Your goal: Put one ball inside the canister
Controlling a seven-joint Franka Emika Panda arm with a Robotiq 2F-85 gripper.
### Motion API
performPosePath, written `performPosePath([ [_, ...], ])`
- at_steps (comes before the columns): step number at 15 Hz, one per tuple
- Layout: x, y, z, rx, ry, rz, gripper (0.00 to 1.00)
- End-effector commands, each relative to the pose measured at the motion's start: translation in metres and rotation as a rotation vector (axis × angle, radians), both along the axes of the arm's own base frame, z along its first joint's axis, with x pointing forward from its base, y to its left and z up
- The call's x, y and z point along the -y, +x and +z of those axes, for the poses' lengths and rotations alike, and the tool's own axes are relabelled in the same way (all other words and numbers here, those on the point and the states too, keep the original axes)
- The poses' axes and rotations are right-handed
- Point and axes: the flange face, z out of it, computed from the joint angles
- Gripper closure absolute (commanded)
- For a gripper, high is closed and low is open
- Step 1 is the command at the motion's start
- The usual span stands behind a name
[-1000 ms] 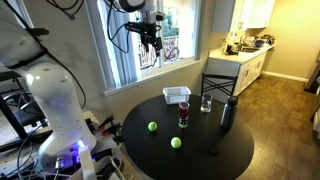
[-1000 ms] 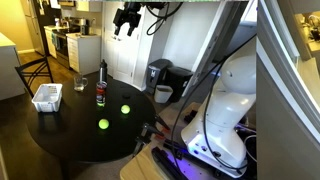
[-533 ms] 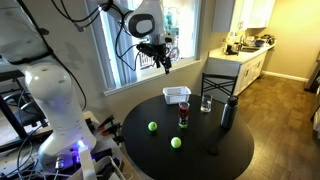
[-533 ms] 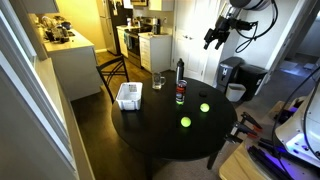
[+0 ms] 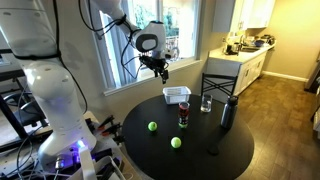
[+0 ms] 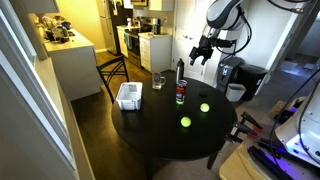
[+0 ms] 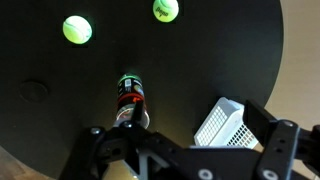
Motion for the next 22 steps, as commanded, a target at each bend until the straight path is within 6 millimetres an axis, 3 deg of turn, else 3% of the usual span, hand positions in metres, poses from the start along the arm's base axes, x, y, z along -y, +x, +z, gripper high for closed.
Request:
performPosePath([
  [1, -0.016, 0.021, -0.042, -0.054, 0.002, 0.015, 0.00],
  [10, -0.045, 0.024, -0.120, -0.204, -0.058, 0.139, 0.00],
  [12, -0.054, 0.023, -0.124, -0.241, -0.045, 0.197, 0.00],
  [14, -0.059, 0.023, -0.109, -0.287, -0.051, 0.240, 0.00],
  [15, -0.057, 0.021, -0.124, -0.260, -0.043, 0.198, 0.00],
  [22, -0.062, 0.028, -0.114, -0.280, -0.043, 0.219, 0.00],
])
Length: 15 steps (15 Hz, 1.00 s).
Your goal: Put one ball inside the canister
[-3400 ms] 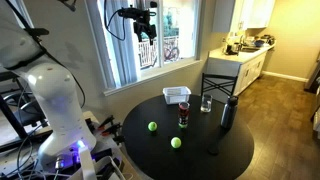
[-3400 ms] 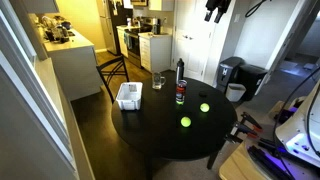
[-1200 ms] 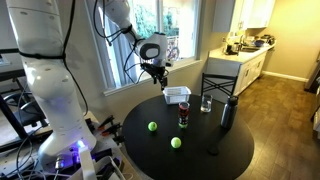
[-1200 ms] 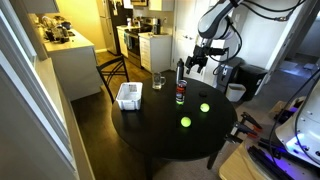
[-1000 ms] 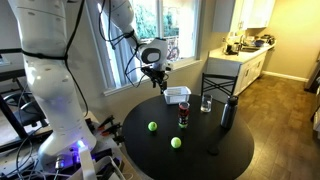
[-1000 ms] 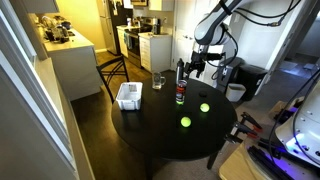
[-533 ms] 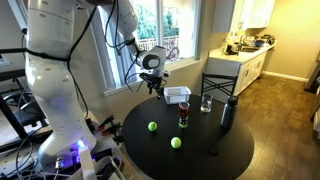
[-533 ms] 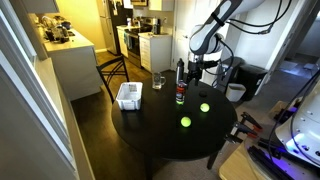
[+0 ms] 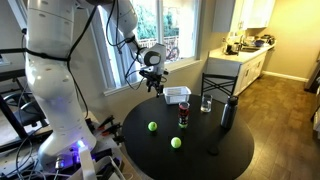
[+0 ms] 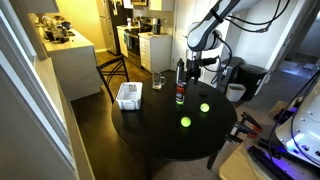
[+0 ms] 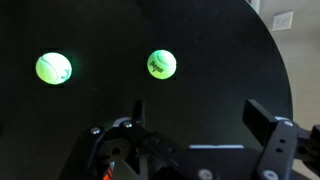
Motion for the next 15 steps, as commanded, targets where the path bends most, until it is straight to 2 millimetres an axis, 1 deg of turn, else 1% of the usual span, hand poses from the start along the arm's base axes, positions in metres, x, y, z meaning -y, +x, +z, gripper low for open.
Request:
performPosePath([
  [1, 0.000, 0.000, 0.000, -0.001, 0.000, 0.000, 0.00],
  [2, -0.001, 0.004, -0.013, -0.013, 0.021, -0.005, 0.00],
  [4, -0.004, 0.015, -0.059, -0.055, 0.098, -0.109, 0.00],
  [5, -0.004, 0.017, -0.087, -0.089, 0.127, -0.172, 0.00],
  [6, -0.004, 0.018, -0.105, -0.112, 0.143, -0.214, 0.00],
  [8, -0.006, 0.020, -0.153, -0.159, 0.165, -0.268, 0.00],
  [9, -0.006, 0.022, -0.170, -0.175, 0.172, -0.283, 0.00],
  [12, -0.006, 0.031, -0.211, -0.211, 0.188, -0.305, 0.00],
  [15, -0.009, 0.042, -0.232, -0.216, 0.201, -0.308, 0.00],
])
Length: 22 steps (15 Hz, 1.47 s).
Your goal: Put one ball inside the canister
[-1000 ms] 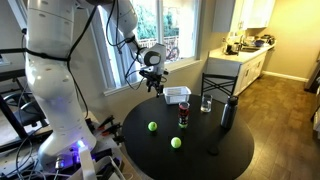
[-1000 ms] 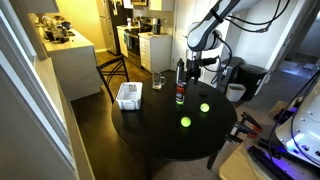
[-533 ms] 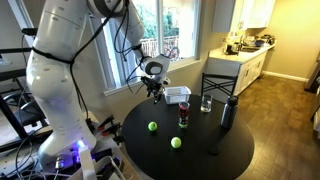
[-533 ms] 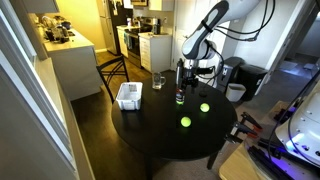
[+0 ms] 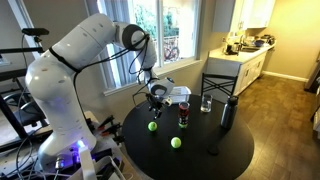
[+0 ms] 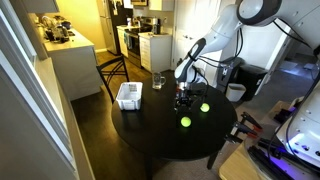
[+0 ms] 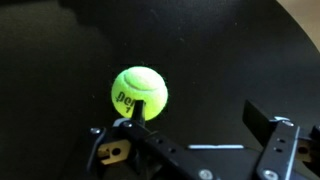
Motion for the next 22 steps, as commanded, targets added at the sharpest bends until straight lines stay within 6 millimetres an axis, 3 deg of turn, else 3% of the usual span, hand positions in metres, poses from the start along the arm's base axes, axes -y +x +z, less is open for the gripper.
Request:
performPosePath([
  [1, -0.005, 0.016, -0.018, -0.012, 0.033, -0.040, 0.00],
  [6, -0.010, 0.018, -0.041, -0.068, 0.031, -0.041, 0.00],
  [9, -0.007, 0.021, -0.044, -0.091, 0.028, -0.041, 0.00],
  [15, -0.003, 0.045, -0.026, -0.051, 0.067, -0.049, 0.00],
  [22, 0.003, 0.038, -0.019, -0.221, 0.012, 0.084, 0.00],
])
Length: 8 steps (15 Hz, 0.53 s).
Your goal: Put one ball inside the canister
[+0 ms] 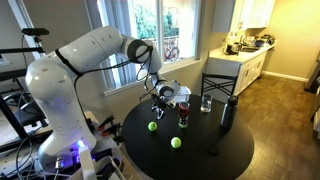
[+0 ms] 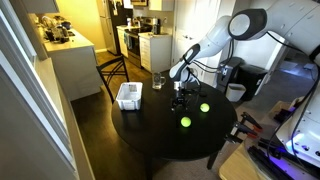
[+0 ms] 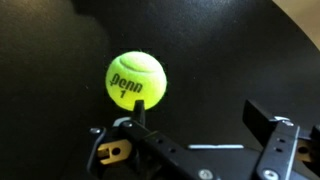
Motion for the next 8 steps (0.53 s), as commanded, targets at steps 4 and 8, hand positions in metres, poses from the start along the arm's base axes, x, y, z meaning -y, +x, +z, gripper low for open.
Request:
performPosePath([
  [4, -0.002, -0.011, 0.007, -0.166, -0.023, 0.099, 0.00],
  [8, -0.005, -0.016, -0.010, -0.151, -0.098, 0.144, 0.00],
])
